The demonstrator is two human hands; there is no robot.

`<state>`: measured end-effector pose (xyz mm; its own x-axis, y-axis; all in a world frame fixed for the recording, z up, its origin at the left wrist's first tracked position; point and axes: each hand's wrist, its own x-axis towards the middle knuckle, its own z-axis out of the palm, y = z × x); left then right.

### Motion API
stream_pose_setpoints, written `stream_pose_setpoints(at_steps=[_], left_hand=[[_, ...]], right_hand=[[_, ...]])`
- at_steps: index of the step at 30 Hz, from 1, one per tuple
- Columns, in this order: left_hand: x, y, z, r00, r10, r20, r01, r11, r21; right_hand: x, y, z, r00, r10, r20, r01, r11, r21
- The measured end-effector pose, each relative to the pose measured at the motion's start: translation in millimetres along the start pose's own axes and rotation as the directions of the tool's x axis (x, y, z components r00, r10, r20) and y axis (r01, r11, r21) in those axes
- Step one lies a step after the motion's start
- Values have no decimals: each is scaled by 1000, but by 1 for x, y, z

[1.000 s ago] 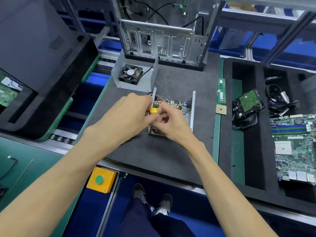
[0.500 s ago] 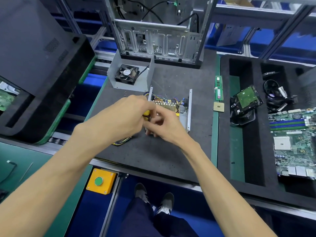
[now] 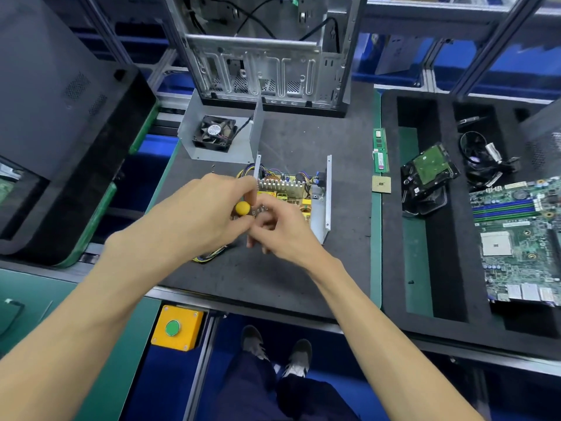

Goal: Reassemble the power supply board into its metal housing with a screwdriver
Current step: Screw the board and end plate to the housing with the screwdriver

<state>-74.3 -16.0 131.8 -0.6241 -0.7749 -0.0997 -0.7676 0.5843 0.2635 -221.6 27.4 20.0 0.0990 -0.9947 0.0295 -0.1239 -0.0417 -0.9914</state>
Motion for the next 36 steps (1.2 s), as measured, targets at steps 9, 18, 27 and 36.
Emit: stream_pose_setpoints(at_steps=[9,18,27,36], left_hand=[[1,4,0,998,60,14,-61,995,80],[8,-13,21,936,-276,-217,115,825,-554],[20,-25,74,875,-464,139,457,694,-556],[21,-25,63,916,-392,82,378,780,-499]], right_hand=[[2,-5,5,999,16,-38,-20,995,-99],[-8,-22,-37,849,-18,-529,48,998,44],[-8,4,-83,660,405,-632,-77,874,479],[-22,16,-58,720,491,-489,-48,740,671]])
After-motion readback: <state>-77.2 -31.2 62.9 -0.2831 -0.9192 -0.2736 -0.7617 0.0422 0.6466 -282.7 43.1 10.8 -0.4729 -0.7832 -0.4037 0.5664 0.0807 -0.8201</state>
